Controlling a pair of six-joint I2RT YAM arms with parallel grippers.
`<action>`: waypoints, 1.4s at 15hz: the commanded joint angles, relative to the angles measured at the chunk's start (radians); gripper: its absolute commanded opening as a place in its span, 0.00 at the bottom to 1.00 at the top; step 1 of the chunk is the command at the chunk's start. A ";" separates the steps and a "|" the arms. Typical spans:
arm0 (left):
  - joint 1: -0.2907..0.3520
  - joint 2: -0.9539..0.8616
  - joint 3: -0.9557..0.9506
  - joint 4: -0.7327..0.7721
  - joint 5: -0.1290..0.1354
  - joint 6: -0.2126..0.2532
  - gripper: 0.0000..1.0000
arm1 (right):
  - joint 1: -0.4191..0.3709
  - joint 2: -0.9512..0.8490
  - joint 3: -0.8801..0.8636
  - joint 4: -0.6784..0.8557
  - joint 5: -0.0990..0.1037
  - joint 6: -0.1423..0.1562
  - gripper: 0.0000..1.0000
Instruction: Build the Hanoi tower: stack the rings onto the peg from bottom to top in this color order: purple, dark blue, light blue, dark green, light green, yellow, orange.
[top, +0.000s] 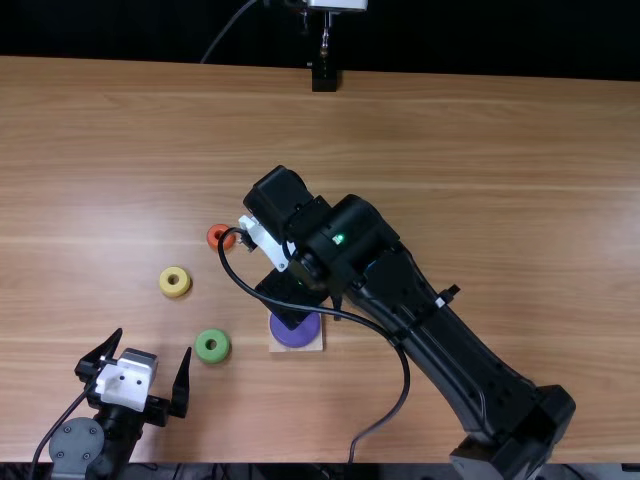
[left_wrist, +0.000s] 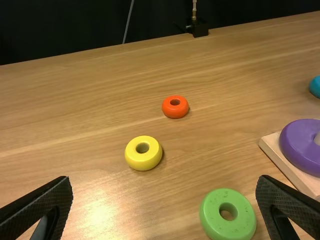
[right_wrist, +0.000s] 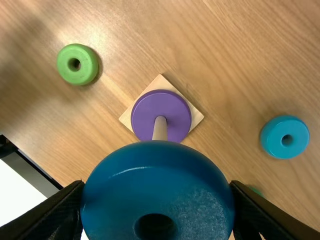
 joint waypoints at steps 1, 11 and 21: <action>0.006 -0.012 -0.105 -0.076 0.010 0.014 1.00 | 0.011 0.014 0.013 0.000 0.002 0.003 0.04; 0.006 -0.012 -0.105 -0.076 0.010 0.014 1.00 | 0.006 0.029 0.064 0.138 0.026 0.067 1.00; 0.006 -0.012 -0.105 -0.076 0.010 0.014 1.00 | -0.219 0.035 -0.152 0.217 0.181 0.367 1.00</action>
